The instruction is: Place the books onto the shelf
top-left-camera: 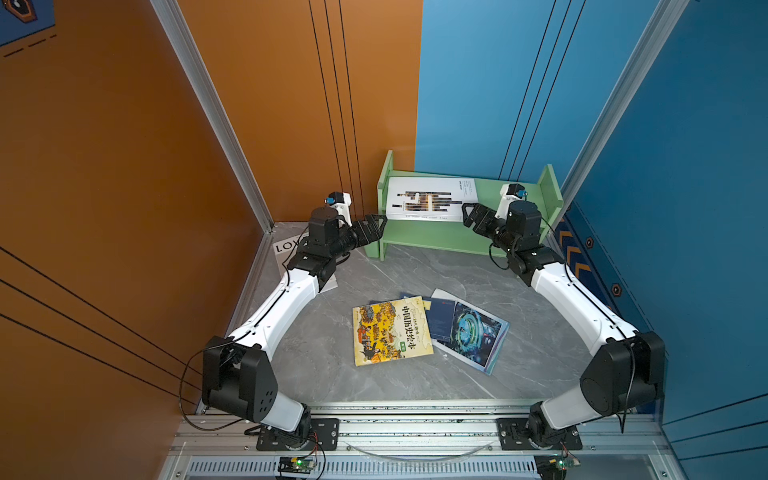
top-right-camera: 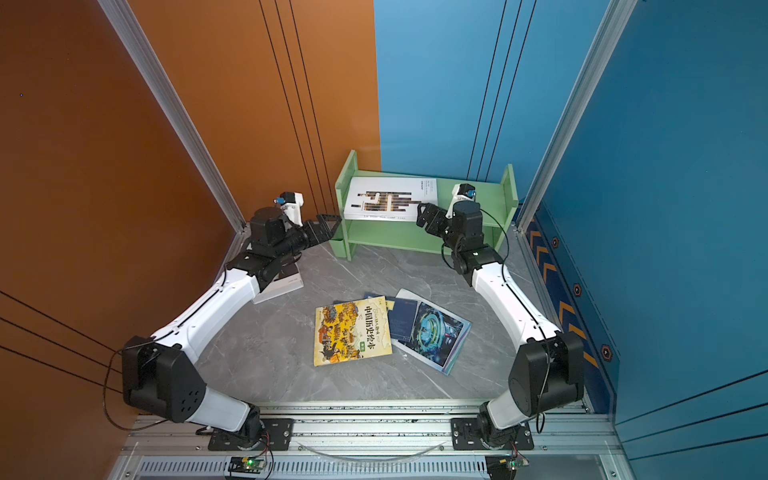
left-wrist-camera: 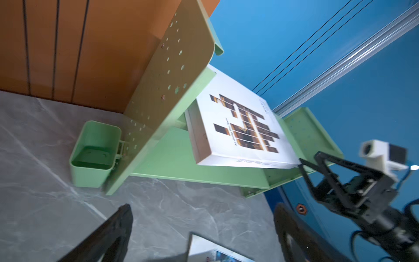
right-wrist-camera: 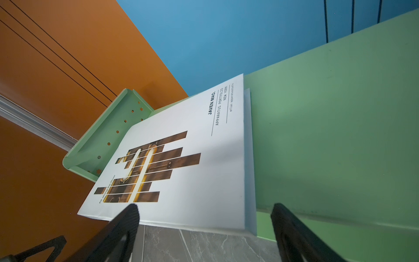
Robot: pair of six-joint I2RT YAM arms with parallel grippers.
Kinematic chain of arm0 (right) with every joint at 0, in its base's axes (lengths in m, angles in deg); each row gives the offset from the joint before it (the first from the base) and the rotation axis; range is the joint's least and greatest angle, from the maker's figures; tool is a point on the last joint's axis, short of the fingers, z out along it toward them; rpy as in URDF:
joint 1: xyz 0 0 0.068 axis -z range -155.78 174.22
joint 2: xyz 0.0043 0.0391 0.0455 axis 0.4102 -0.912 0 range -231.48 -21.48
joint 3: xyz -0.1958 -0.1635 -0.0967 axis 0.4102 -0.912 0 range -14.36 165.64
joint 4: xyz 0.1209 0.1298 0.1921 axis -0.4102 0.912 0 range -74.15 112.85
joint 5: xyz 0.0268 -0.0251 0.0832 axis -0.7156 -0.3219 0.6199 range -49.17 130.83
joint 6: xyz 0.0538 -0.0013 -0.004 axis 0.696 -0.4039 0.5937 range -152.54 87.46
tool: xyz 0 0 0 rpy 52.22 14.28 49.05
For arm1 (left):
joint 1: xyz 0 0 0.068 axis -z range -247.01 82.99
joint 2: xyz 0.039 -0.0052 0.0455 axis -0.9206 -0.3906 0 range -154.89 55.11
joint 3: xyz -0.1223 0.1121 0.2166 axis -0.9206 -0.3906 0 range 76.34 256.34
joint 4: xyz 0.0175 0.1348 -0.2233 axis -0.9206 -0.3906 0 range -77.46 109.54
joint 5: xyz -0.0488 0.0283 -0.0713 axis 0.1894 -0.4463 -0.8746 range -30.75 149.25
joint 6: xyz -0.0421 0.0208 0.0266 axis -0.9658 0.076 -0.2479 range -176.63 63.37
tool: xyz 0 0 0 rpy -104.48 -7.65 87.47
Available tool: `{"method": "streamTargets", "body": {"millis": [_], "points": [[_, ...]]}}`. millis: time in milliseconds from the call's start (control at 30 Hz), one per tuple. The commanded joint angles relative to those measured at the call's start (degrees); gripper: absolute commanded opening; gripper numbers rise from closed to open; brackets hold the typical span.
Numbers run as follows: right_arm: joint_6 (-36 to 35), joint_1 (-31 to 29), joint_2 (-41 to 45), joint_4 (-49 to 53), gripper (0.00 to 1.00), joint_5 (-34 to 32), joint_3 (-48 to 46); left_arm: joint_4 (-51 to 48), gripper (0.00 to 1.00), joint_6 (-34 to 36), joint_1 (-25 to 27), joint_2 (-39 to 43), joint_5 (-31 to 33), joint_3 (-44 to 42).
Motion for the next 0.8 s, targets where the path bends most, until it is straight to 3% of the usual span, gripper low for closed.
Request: {"method": "streamTargets", "body": {"millis": [0,233,467,667,767], "points": [[-1.75,0.23,-0.24,-0.35,0.93,-0.14,1.73,-2.2,0.98,15.5,1.28,-0.44,7.53,0.89],[-3.27,-0.05,-1.43,2.44,0.94,-0.52,4.68,7.33,0.98,22.59,1.57,-2.23,5.85,-0.27],[-3.46,-1.07,-2.97,4.14,0.94,-0.93,6.58,4.85,0.98,25.68,0.93,-7.61,0.82,6.25],[-3.38,-2.01,-3.75,4.24,0.93,-1.38,6.92,5.46,1.0,26.16,0.83,-10.07,1.01,8.23],[-3.23,-2.38,-4.33,4.22,0.94,-1.47,7.1,6.25,0.96,26.05,0.71,-10.95,1.93,8.64]]}}
